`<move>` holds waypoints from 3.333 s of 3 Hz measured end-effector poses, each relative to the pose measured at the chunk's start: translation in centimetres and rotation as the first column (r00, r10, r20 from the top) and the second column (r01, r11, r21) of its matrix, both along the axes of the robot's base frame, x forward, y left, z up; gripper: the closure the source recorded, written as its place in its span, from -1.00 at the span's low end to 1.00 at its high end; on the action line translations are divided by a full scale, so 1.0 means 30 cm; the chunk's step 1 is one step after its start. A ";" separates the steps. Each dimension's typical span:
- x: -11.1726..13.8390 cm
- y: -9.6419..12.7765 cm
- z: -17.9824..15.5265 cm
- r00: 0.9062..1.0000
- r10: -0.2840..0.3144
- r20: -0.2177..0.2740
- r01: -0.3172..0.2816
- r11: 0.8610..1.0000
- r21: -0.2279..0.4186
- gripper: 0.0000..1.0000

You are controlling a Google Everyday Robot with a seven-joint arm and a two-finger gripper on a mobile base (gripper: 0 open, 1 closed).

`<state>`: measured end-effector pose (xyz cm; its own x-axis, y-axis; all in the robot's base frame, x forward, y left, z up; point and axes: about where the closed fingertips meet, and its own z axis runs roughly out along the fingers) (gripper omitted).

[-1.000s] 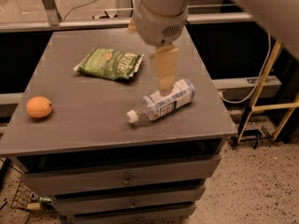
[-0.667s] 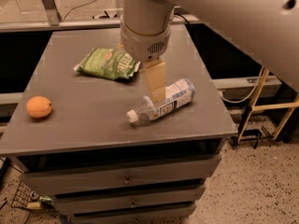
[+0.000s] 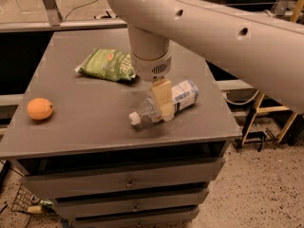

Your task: Place blue plastic bottle upright

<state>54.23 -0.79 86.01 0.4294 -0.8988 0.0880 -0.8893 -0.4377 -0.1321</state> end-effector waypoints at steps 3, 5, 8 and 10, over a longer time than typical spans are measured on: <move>-0.005 -0.068 -0.029 0.998 -0.069 -0.011 0.069 0.998 -0.007 0.43; -0.010 -0.068 0.092 0.998 -0.063 0.010 0.062 0.995 0.080 1.00; 0.062 -0.155 0.375 0.984 -0.108 -0.143 0.164 0.865 0.474 1.00; -0.023 -0.128 0.596 0.951 -0.191 -0.244 0.310 0.570 0.761 1.00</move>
Offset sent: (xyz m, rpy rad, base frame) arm -0.0052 -0.0289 -0.0132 -0.0212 0.0287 -0.0928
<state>53.55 -4.62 103.88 0.1289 -0.6648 -0.7359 -0.9804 0.0264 -0.1955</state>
